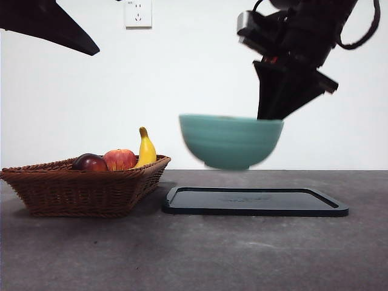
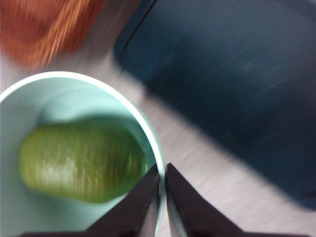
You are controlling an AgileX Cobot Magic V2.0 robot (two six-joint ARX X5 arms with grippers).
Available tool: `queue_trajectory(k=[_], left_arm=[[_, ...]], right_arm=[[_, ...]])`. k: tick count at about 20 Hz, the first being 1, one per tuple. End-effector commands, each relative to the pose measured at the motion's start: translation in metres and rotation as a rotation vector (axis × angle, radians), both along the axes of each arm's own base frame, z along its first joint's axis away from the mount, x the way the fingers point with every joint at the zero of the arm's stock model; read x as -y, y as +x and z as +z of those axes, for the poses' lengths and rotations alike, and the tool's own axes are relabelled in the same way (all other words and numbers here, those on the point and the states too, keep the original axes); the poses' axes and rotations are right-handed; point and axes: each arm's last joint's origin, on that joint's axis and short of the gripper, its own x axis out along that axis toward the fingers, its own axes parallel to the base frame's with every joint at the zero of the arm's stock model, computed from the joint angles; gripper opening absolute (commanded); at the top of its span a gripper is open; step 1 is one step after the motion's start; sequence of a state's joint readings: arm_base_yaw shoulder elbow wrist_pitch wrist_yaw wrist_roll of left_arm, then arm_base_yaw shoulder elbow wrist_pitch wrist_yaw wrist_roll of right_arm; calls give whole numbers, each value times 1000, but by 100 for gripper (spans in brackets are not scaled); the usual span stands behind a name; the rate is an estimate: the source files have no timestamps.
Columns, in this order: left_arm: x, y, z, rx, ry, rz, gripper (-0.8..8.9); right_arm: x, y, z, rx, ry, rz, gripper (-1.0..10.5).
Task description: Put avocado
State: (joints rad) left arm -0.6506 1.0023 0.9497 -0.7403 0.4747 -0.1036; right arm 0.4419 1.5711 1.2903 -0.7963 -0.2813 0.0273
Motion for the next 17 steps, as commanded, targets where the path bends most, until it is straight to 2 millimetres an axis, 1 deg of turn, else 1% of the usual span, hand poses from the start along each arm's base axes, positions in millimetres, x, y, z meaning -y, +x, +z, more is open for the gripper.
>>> queue_trajectory(k=[1,3,5,7,9,13,16,17], left_arm=[[2,0,3,7,-10,-11,311],[2,0,3,7,-11,-11,311],[2,0,3,6,-10,-11,311],[2,0,3,6,-10,-11,311],[2,0,3,6,-10,-11,311],[2,0,3,6,-10,-11,311],[2,0,3,5,-9,-11,311],[2,0,3,5,-9,-11,311]], right_arm=[[3,22,7,15,10,-44,12],[9,43,11,24,10,-80,12],[15,65,9,19,2,-107,12],[19,87,1,11,-2,-133,12],[22,104,-13,-4,-7,-152,12],[22,121,-42,-23,-14,-164,12],[23,127,-56,-49,-24,-171,12],[23,127,-58,-56,-28,-171,12]])
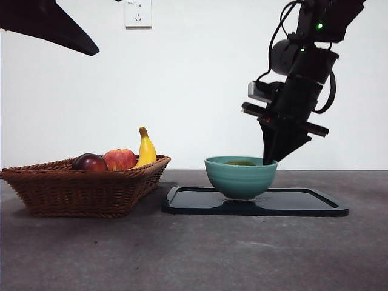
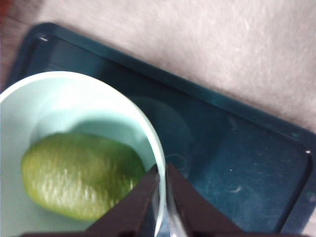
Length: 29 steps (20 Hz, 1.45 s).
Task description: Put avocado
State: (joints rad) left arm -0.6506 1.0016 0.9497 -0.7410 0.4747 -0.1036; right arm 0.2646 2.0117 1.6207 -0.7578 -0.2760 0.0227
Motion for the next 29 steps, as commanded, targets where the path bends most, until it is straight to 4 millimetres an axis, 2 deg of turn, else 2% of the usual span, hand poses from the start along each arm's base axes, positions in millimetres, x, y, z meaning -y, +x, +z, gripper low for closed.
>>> queue_trajectory(k=[1,5,6,8,10,12,15,17,20,23,26,29], left_arm=[[2,0,3,5,-10,-11,311],[2,0,3,4,-9,-10,311],[2,0,3,4,-9,-11,311],[2,0,3,5,-9,-11,311],[2,0,3,4,-9,-11,311],[2,0,2,2,-8,-11,311],[2,0,2,2,-7,-10,311],[2,0,2,2,-7,-10,311],[2,0,2,1,-7,-10,311],[2,0,2,2,-7,-10,311],[2,0,2,4,-8,-11,311],[2,0,3,5,-9,-11,311]], right_arm=[[-1,7,-4,5,-2,2,12],[-1,7,-6,-3,-17,-3,14],[-1,6,-6,-7,-18,-3,39],[-1,6,-6,-17,-18,-10,183],[0,5,-4,-30,-16,-24,192],[3,1,9,-17,-16,-31,193],[10,-15,50,69,2,-40,193],[15,-36,86,129,22,-26,193],[21,-80,139,223,44,6,193],[28,-127,176,295,68,26,193],[33,-167,181,331,87,54,193],[37,-209,159,335,136,118,193]])
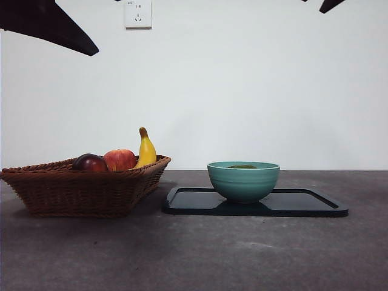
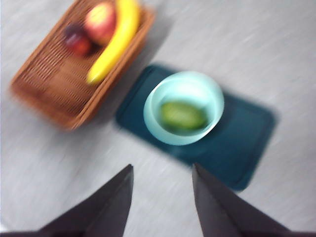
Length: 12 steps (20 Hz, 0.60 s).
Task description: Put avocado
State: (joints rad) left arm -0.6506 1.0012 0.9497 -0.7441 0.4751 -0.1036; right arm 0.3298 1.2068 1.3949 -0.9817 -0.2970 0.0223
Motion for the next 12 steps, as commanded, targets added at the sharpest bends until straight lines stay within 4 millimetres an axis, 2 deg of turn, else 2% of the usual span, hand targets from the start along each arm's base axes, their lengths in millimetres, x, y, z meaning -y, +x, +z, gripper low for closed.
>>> queue_trajectory(k=[1,6,9,12], left_arm=[[2,0,3,7,-10,-10,311],[2,0,3,9,-12,-11,311],[2,0,3,9,-12,-10,311],[2,0,3,9,-12,-10,311]], right_arm=[[-1,-23,-19,1,15,58,193],[3,-76,-62,-13,48,127,193],[6,-91,-75,2,78,136,193],[9,-96,-77,12,83,137,193]])
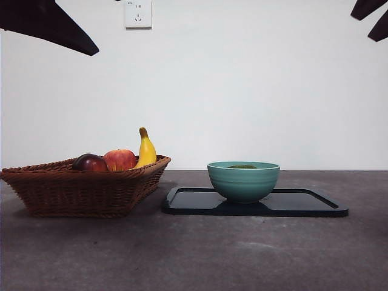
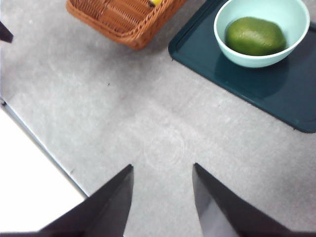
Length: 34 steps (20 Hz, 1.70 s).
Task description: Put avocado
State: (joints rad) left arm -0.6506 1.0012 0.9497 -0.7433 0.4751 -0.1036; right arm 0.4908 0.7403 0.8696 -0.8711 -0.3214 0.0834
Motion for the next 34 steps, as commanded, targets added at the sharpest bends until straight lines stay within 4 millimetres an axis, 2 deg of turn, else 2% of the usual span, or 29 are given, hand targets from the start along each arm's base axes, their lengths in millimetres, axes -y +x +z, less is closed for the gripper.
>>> queue_trajectory(k=[1,8,11,28,30,34], left_arm=[[2,0,3,7,-11,-10,311],[2,0,3,8,-11,-10,297],[2,0,3,8,-12,-10,-3],[2,0,4,16,-13,-12,9],[-9,2,10,163,24,18,9],[-49,7,42,539,-31,290,9]], right_arm=[[-1,1,2,4,16,-1,193],[-1,1,2,4,16,-1,191],[-1,1,2,1,14,-1,7],[-1,1,2,4,13,-4,7],[-1,1,2,4,13,-4,7],[-1,1,2,4,13,-4,7]])
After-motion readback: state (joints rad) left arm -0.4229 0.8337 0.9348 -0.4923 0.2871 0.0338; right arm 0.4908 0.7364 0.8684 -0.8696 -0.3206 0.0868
